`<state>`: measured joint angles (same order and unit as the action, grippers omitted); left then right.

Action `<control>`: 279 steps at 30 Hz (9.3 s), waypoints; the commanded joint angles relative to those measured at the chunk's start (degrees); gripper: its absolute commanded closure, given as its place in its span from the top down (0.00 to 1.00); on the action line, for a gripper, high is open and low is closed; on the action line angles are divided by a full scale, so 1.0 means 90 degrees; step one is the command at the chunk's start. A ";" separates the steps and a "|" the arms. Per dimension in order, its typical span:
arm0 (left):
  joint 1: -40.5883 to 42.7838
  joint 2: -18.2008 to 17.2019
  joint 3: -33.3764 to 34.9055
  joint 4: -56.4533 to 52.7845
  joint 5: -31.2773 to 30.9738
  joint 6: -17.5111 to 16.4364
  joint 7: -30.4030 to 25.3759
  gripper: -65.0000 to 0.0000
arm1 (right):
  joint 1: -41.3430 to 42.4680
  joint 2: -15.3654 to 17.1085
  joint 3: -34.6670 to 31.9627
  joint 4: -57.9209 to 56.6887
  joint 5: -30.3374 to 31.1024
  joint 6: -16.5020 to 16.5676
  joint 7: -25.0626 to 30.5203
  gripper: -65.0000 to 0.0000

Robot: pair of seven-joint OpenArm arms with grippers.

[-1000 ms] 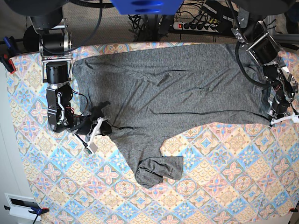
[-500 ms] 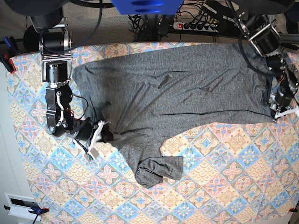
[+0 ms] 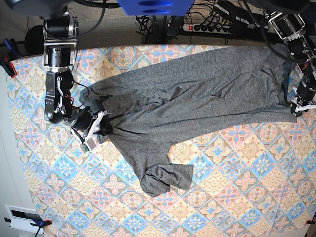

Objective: Layout the t-shirt on the table in an organized manner, then fold the t-shirt properly
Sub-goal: 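Lift the side edge with both grippers and fold it toward the shoulder edge, then release with the left gripper and pull the folded corner toward the shoulder, then open the right gripper and raise it off the folded shirt, then lower the right gripper onto the loose sleeve and grasp it, then lift the grasped sleeve with the right gripper and fold it onto the strip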

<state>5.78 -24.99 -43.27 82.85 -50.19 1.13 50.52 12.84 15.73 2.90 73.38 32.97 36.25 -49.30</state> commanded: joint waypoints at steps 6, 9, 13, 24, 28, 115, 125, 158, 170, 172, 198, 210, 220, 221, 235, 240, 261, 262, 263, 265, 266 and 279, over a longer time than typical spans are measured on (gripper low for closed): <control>0.0437 -0.0188 -0.0902 0.0577 -0.0005 -0.0296 -0.0148 0.00 | -0.0025 0.0084 0.0513 0.0066 0.0122 0.0041 0.0100 0.00; 0.0642 -0.0178 -0.1381 0.0577 -0.0005 -0.0618 -0.0148 0.00 | -0.0025 0.0084 0.0533 0.0066 0.0122 0.0041 0.0120 0.00; 0.0916 -0.0178 -0.1547 0.0577 0.0005 -0.0784 -0.0148 0.00 | -0.0054 0.0084 0.0533 0.0056 0.0122 0.0041 0.0130 0.00; 0.1463 0.0096 -0.1508 0.0558 0.0053 -0.0814 -0.0139 0.00 | -0.0211 0.0084 0.0543 0.0056 0.0122 0.0041 0.0149 0.00; 0.1492 0.0076 -0.0970 0.0558 0.0044 -0.0804 0.0369 0.14 | -0.0211 0.0084 0.0543 0.0056 0.0122 0.0041 0.0149 0.01; 0.0808 -0.0422 -0.0336 -0.1201 -0.1099 -0.0755 0.0565 0.00 | -0.0201 0.0035 0.0533 0.0056 0.0141 0.0041 0.0139 0.28; 0.1306 -0.0559 -0.0511 -0.0800 -0.1129 -0.0784 0.0789 0.00 | -0.0201 0.0035 0.0533 0.0046 0.0131 0.0041 0.0139 0.28; 0.1443 -0.0461 -0.0511 -0.0810 -0.1129 -0.0765 0.0819 0.50 | -0.0220 0.0074 0.2447 0.0320 0.0161 0.0031 -0.0378 0.49; 0.1580 -0.0442 -0.0511 -0.0820 -0.1138 -0.0765 0.0809 0.50 | 0.2046 0.0016 0.0113 -0.2249 0.0161 0.0070 0.0159 0.50; 0.1580 -0.0344 -0.0521 -0.0820 -0.1138 -0.0765 0.0819 0.50 | 0.2231 -0.0092 -0.0141 -0.2659 0.0131 0.0070 0.0462 0.50; 0.1590 -0.0275 -0.0521 -0.0820 -0.1148 -0.0765 0.0828 0.50 | 0.2329 -0.0629 -0.1001 -0.4046 -0.0289 0.0041 0.2366 0.49; 0.1590 -0.0119 -0.0521 -0.0820 -0.1148 -0.0765 0.0828 0.50 | 0.2339 -0.1420 -0.1323 -0.4046 -0.1168 0.0041 0.2396 0.50; 0.1551 -0.0109 -0.0521 -0.0820 -0.1138 -0.0765 0.0828 0.50 | 0.2808 -0.1459 -0.1294 -0.4046 -0.1168 0.0041 0.2406 0.49; 0.1551 -0.0109 -0.0521 -0.0820 -0.1138 -0.0765 0.0828 0.50 | 0.2817 -0.1459 -0.1294 -0.4046 -0.1168 0.0041 0.2415 0.49; 0.1541 -0.0109 -0.0521 -0.0820 -0.1138 -0.0765 0.0799 0.50 | 0.2817 -0.1459 -0.1294 -0.4037 -0.1178 -0.0399 0.2425 0.02; 0.1541 -0.0109 -0.0521 -0.0820 -0.1129 -0.0765 0.0799 0.50 | 0.2808 -0.1449 -0.1284 -0.3988 -0.1178 -0.0438 0.2415 0.00; 0.1492 -0.0109 -0.0502 -0.0829 -0.1129 -0.0755 0.0789 0.50 | 0.0688 -0.0531 -0.1284 0.0261 -0.1187 -0.0467 0.1067 0.00; 0.1443 -0.0109 -0.0502 -0.0829 -0.1119 -0.0755 0.0809 0.50 | 0.0551 -0.0473 -0.1284 0.0457 -0.1187 -0.0467 0.1067 0.00; 0.1414 -0.0109 -0.0502 -0.0829 -0.1109 -0.0755 0.0809 0.50 | 0.0405 -0.0414 -0.1284 0.0711 -0.1187 -0.0467 0.1067 0.00; 0.1414 -0.0109 -0.0502 -0.0829 -0.1109 -0.0755 0.0809 0.50 | 0.0092 -0.0258 -0.1284 0.1170 -0.1187 -0.0467 0.1067 0.00; 0.1414 -0.0109 -0.0502 -0.0829 -0.1109 -0.0755 0.0809 0.50 | -0.0054 -0.0219 -0.1284 0.1394 -0.1187 -0.0467 0.1067 0.00; 0.1404 -0.0109 -0.0472 -0.0829 -0.1109 -0.0755 0.0819 0.50 | -0.1783 -0.0189 -0.1274 0.3621 -0.1187 -0.0467 0.1058 0.00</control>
<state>18.41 -24.88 -47.27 74.72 -59.61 -5.61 57.71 -3.60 13.69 -8.75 104.92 21.30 31.57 -40.99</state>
